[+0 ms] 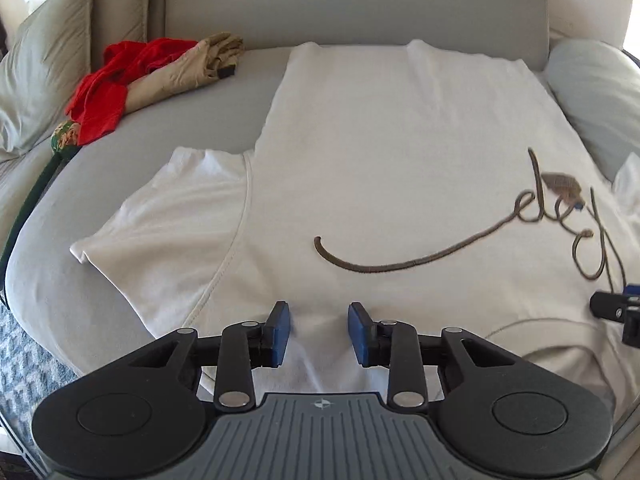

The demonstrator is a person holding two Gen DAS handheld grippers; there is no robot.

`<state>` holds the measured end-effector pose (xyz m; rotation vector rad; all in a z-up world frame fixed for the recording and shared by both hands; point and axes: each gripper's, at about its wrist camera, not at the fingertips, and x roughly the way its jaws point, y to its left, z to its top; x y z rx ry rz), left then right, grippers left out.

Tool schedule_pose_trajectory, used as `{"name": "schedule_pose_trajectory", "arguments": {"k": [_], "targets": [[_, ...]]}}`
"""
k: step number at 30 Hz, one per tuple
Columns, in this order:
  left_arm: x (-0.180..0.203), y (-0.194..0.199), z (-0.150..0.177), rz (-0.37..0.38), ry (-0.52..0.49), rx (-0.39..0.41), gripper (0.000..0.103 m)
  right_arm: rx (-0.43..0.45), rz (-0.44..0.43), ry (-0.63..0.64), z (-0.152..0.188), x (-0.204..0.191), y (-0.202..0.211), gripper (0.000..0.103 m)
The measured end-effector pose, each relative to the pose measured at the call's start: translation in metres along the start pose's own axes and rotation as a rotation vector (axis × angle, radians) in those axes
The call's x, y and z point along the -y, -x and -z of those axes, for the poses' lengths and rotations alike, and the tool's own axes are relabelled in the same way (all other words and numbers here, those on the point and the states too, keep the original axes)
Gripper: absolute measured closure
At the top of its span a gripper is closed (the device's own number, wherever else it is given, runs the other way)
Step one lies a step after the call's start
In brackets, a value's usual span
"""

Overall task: Fold clothes
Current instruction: 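Release the T-shirt edge with the left gripper and move both grippers back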

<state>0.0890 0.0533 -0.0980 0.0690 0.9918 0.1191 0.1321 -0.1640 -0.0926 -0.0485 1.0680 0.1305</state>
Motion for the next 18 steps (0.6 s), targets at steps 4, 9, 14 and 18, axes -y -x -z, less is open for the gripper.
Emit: {"name": "schedule_pose_trajectory", "arguments": {"k": [4,9,14,18], "targets": [[0.008,0.019,0.018,0.011,-0.078,-0.024,0.078,-0.051,-0.01,0.007,0.02,0.006,0.014,0.052],[0.008,0.037,0.048,0.116,-0.132,-0.121,0.085,-0.094,-0.039,0.14,0.053,-0.004,0.044,0.051],[0.003,0.074,0.047,0.228,-0.061,-0.078,0.073,-0.095,-0.147,0.1,0.059,-0.014,0.075,0.048],[-0.011,0.11,0.023,0.234,-0.028,0.046,0.07,0.027,-0.187,0.088,0.05,-0.012,0.11,0.047]]}}
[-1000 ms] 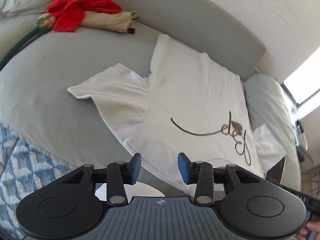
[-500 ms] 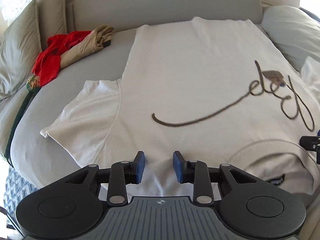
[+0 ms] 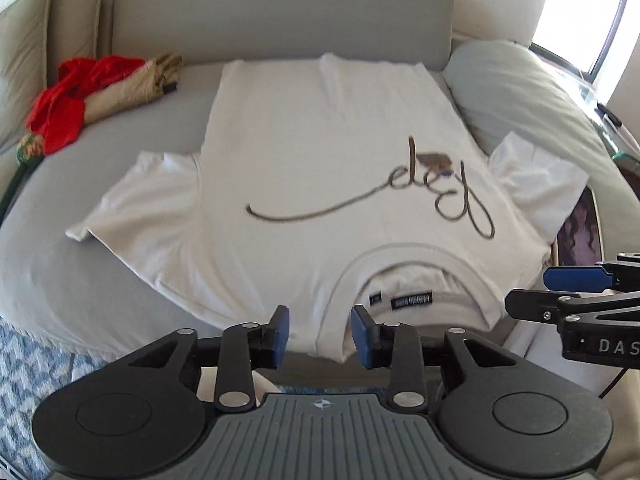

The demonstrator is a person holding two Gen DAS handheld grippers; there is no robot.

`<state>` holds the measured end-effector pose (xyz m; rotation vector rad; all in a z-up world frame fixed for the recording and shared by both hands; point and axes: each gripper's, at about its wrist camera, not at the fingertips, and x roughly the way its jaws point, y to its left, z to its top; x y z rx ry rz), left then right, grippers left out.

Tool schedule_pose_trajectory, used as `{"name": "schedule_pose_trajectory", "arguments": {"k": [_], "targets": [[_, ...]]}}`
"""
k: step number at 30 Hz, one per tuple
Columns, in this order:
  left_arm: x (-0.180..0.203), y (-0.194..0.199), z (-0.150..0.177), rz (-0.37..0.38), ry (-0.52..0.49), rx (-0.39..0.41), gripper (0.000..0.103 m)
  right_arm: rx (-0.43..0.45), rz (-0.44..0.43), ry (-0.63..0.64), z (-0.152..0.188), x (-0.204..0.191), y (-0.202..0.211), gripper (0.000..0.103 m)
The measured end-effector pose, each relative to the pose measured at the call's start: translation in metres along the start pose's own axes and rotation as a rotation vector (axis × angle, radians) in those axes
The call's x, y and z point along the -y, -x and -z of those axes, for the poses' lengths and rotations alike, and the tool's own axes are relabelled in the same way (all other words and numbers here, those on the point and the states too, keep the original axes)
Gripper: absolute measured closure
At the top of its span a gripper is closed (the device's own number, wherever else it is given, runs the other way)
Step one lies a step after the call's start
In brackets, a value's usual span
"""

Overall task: Fold clothes
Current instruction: 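Release the T-shirt edge with the left gripper and move both grippers back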

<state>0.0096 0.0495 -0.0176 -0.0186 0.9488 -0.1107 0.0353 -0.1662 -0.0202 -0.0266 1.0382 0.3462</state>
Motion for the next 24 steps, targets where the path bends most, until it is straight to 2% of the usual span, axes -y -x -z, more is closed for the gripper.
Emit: {"name": "schedule_pose_trajectory", "arguments": {"k": [3,5,8,12,14,15,17,19,24], "targets": [[-0.015,0.027,-0.028,0.021,0.055,0.093,0.07,0.105,-0.058,-0.069,-0.02,0.016,0.034,0.042],[-0.024,0.045,-0.046,0.021,0.076,0.17,0.067,0.195,-0.073,-0.091,-0.037,0.027,0.061,0.033],[-0.037,0.064,-0.078,0.007,0.094,0.286,0.063,0.313,-0.095,-0.119,-0.064,0.045,0.092,0.025],[-0.061,0.055,-0.12,-0.013,0.136,0.359,0.056,0.426,-0.147,-0.209,-0.105,0.077,0.107,0.025],[-0.077,0.033,-0.141,-0.043,0.177,0.371,0.034,0.445,-0.14,-0.266,-0.126,0.094,0.097,0.026],[-0.086,0.021,-0.151,-0.056,0.198,0.371,0.034,0.447,-0.133,-0.298,-0.137,0.104,0.087,0.027],[-0.106,-0.018,-0.172,-0.064,0.255,0.317,0.04,0.45,-0.118,-0.361,-0.159,0.123,0.066,0.046],[-0.127,-0.057,-0.192,-0.072,0.309,0.263,0.047,0.427,-0.093,-0.411,-0.179,0.143,0.034,0.054],[-0.16,-0.159,-0.224,-0.164,0.326,0.157,0.059,0.345,-0.025,-0.48,-0.22,0.191,-0.066,0.056]]}}
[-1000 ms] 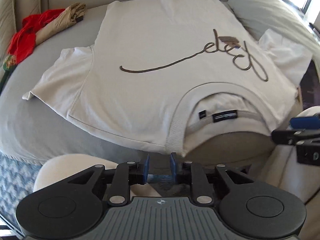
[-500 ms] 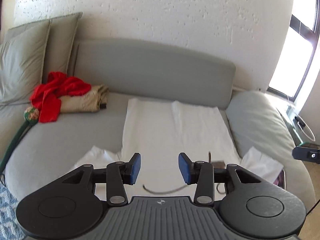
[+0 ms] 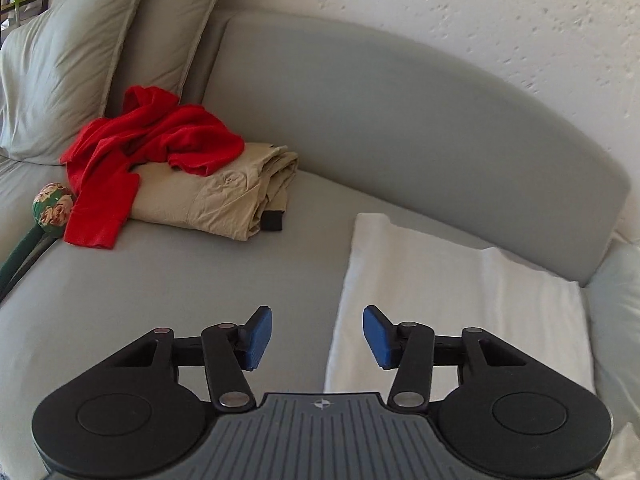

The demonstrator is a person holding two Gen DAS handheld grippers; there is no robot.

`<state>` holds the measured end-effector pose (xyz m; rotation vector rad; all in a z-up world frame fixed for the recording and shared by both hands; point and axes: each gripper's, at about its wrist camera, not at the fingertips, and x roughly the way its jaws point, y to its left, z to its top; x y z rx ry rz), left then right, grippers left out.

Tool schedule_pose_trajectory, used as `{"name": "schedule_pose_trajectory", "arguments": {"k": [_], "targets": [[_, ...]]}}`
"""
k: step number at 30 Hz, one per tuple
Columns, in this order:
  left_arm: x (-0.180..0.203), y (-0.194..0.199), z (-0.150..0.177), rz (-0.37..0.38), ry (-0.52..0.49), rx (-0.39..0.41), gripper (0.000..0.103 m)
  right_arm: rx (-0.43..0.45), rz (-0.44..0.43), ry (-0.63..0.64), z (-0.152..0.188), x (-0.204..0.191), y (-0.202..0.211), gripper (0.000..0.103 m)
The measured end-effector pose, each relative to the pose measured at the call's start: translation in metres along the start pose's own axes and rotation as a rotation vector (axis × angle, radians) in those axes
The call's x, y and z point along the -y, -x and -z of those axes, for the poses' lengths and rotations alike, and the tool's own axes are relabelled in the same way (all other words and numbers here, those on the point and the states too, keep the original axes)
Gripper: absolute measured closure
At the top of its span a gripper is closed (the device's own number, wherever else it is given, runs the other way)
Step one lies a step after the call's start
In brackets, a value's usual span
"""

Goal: Fold clothes

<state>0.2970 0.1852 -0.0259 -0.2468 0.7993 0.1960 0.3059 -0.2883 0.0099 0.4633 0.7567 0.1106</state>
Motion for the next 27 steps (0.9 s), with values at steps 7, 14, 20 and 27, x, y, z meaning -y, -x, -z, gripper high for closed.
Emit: {"name": "schedule_pose_trajectory", "arguments": {"k": [7,14,20,27], "targets": [[0.005,-0.106,-0.025,0.025,0.034,0.042,0.062,0.011,0.067,-0.103,-0.027,0.05,-0.14,0.052],[0.015,-0.175,-0.049,0.106,0.036,0.052,0.063,-0.007,-0.02,-0.216,-0.049,0.089,-0.236,0.052],[0.027,-0.206,-0.063,0.162,0.026,0.052,0.07,-0.015,-0.076,-0.182,-0.058,0.099,-0.278,0.065],[0.05,-0.206,-0.068,0.12,-0.097,0.075,0.103,-0.015,-0.062,0.028,-0.063,0.065,-0.304,0.1]]}}
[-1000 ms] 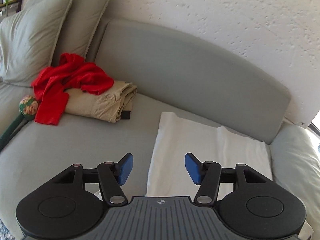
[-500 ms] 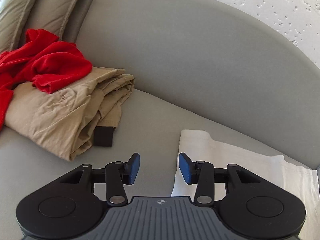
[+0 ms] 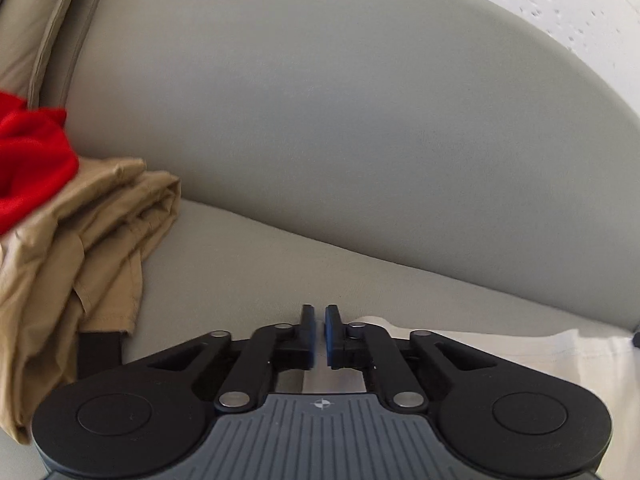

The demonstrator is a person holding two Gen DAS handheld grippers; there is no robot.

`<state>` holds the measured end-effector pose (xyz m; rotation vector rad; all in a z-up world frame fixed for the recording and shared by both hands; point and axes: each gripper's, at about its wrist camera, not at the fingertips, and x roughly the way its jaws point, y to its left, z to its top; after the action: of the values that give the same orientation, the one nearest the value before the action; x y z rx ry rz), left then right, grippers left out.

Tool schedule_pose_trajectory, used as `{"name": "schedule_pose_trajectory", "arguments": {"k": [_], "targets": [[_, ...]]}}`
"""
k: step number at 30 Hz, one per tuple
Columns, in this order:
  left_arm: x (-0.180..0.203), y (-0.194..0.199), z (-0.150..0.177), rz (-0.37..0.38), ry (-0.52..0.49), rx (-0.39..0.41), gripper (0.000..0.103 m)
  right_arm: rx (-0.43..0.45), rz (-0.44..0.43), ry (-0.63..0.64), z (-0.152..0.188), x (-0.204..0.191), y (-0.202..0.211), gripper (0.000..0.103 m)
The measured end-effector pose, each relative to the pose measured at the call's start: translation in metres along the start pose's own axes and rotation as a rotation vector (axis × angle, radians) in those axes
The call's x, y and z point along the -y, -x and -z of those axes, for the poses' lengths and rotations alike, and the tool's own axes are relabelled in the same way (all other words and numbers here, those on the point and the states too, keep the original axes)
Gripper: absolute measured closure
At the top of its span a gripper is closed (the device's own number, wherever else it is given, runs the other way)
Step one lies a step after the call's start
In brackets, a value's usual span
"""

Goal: Fold clothes

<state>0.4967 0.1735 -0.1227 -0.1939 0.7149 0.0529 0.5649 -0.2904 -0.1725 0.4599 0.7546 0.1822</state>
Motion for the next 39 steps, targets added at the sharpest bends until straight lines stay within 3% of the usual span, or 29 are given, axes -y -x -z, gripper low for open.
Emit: {"name": "schedule_pose_trajectory", "arguments": {"k": [3,6,9,12,13,14,15,16,19,23,26,28,31,33,34,35,36,39], "targets": [[0.008,0.01,-0.001,-0.093,-0.052,0.084,0.103,0.086,0.063,0.068,0.005,-0.011,0.007,0.1],[0.019,0.004,0.005,-0.181,-0.115,0.102,0.103,0.158,0.123,0.039,0.01,-0.01,0.009,0.1],[0.029,-0.006,0.015,-0.258,-0.194,0.098,0.102,0.133,0.19,0.048,0.019,-0.01,-0.007,0.1],[0.034,-0.005,0.017,-0.283,-0.233,0.102,0.102,0.145,0.259,0.113,0.023,-0.022,-0.011,0.099],[0.03,-0.005,0.015,-0.294,-0.232,0.089,0.102,0.14,0.28,0.115,0.022,-0.024,-0.011,0.097],[0.026,-0.005,0.013,-0.302,-0.227,0.074,0.099,0.141,0.278,0.099,0.021,-0.025,-0.006,0.089],[0.019,-0.006,0.01,-0.295,-0.202,0.054,0.097,0.145,0.267,0.078,0.019,-0.026,0.0,0.081],[0.014,0.002,0.008,-0.271,-0.175,0.044,0.089,0.149,0.256,0.057,0.017,-0.027,0.007,0.071],[0.004,0.039,0.006,-0.195,-0.15,0.044,0.069,0.222,0.184,-0.017,0.018,-0.029,0.055,0.067],[-0.006,0.111,0.01,-0.115,-0.12,0.01,0.07,0.267,0.097,-0.095,0.031,-0.035,0.135,0.063],[-0.005,0.166,0.02,-0.057,-0.08,-0.067,0.068,0.224,0.093,-0.147,0.047,-0.05,0.183,0.057],[0.007,0.177,0.045,-0.004,-0.072,-0.115,0.064,0.16,0.09,-0.155,0.06,-0.058,0.203,0.048],[0.024,0.192,0.081,0.066,-0.065,-0.181,0.061,0.035,0.06,-0.158,0.079,-0.054,0.224,0.047],[0.036,0.173,0.106,-0.016,-0.11,-0.168,0.063,-0.047,0.058,-0.165,0.084,-0.051,0.194,0.048],[0.041,0.161,0.119,-0.065,-0.131,-0.162,0.074,-0.077,0.054,-0.159,0.09,-0.051,0.176,0.051],[0.043,0.153,0.128,-0.097,-0.135,-0.17,0.085,-0.089,0.047,-0.14,0.096,-0.053,0.158,0.062],[0.045,0.144,0.137,-0.129,-0.139,-0.177,0.088,-0.093,0.044,-0.115,0.107,-0.055,0.147,0.066],[0.053,0.137,0.149,-0.183,-0.205,-0.161,0.087,-0.105,-0.018,-0.006,0.12,-0.068,0.117,0.07]]}}
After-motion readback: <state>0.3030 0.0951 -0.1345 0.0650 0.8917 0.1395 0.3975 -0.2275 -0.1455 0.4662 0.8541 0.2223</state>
